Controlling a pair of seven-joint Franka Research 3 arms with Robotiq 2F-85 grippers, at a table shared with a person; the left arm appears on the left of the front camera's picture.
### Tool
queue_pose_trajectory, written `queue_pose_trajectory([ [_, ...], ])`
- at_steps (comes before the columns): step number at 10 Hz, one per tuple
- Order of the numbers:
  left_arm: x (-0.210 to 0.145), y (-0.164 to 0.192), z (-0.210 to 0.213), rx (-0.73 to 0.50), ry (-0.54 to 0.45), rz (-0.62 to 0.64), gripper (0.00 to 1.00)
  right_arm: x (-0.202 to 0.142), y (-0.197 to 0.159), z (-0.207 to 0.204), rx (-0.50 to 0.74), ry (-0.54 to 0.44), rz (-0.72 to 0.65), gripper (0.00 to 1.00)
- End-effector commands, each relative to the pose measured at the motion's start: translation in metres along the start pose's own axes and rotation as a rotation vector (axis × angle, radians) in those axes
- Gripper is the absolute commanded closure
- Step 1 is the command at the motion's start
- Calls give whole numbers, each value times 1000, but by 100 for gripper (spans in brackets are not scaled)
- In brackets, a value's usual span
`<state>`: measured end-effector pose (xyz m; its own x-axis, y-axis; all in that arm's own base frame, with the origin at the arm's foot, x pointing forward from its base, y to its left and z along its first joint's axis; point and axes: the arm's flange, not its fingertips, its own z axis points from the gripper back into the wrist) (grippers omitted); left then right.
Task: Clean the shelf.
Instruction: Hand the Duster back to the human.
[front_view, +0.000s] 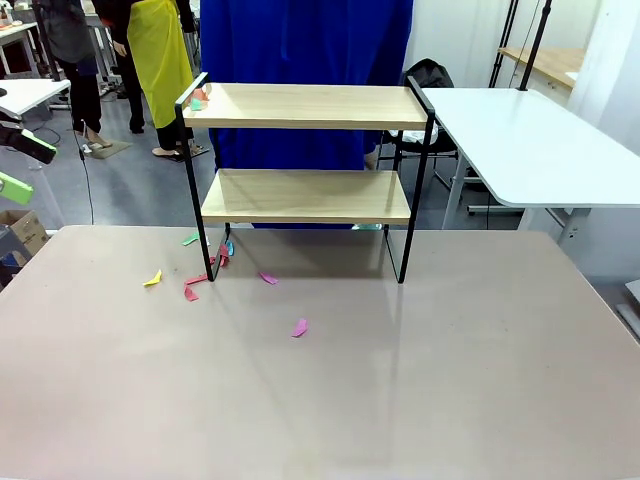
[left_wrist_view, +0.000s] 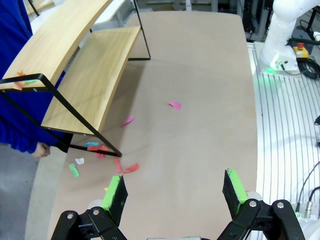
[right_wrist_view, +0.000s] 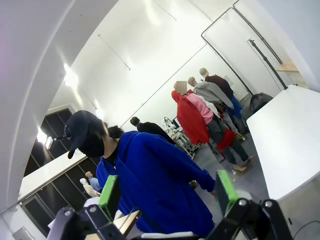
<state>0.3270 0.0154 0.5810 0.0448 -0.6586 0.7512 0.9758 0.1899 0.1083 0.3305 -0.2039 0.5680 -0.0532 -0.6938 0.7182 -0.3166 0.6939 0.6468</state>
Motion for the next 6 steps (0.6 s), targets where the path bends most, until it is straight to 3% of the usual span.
queue_pose_trajectory([
  [1, 1, 0, -1, -5, -25, -15, 0, 2, 2, -1, -2, -8, -4, 0],
  [6, 1, 0, -1, -5, -25, -15, 0, 2, 2, -1, -2, -8, -4, 0],
])
